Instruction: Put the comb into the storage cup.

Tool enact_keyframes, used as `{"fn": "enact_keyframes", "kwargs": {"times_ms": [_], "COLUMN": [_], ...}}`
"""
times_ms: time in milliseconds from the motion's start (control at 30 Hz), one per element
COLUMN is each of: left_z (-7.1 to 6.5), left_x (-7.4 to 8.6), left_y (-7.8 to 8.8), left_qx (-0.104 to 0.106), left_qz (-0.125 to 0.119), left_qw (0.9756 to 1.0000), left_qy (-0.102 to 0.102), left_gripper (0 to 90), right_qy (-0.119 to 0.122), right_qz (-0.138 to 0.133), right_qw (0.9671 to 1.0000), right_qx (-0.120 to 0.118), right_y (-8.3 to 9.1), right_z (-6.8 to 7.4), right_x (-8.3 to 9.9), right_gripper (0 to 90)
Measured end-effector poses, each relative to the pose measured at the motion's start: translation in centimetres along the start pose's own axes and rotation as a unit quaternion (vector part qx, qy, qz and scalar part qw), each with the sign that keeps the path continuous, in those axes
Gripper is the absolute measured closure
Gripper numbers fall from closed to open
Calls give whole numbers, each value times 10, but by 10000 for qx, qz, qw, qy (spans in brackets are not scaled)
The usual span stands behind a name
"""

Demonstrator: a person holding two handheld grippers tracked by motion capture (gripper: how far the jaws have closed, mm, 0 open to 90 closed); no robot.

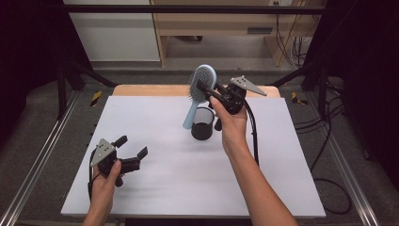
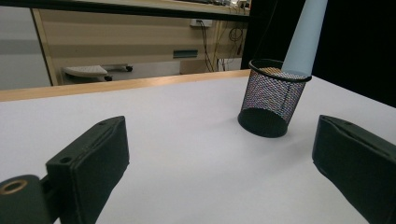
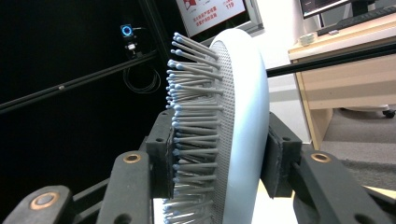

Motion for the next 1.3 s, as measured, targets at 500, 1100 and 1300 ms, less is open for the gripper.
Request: {"fn": "enact_keyframes", "kwargs": {"times_ms": [500, 1100, 1300], "left_z": [-2, -4, -3], "left_x": [0, 0, 0], "left_y": [-1, -2, -3], "left_qx": [116, 170, 171], "left_qz": [-30, -20, -3], "left_qw": [9999, 9998, 9998], "left_qy": [-51, -101, -104], "left_gripper": [39, 39, 39], "right_qy": [504, 775, 815], "right_qz": [-244, -325, -329], "right_qw": [9984, 9962, 9959], "right_qx": [66, 210, 211], "right_y": [-3, -3, -3], "right_z": [4, 0, 0], "right_x": [-12, -15, -15], "right_gripper": [545, 545, 545]}}
Point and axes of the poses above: each handheld gripper's, and its own axes: y roughly backward along the jaws, x roughly out of its underside, z roughly to its left, the point moved 1 cm from there along -y, roughly forward along the jaws, and after that the axes turned 5 degrees about -z, right-handed, at the moved point
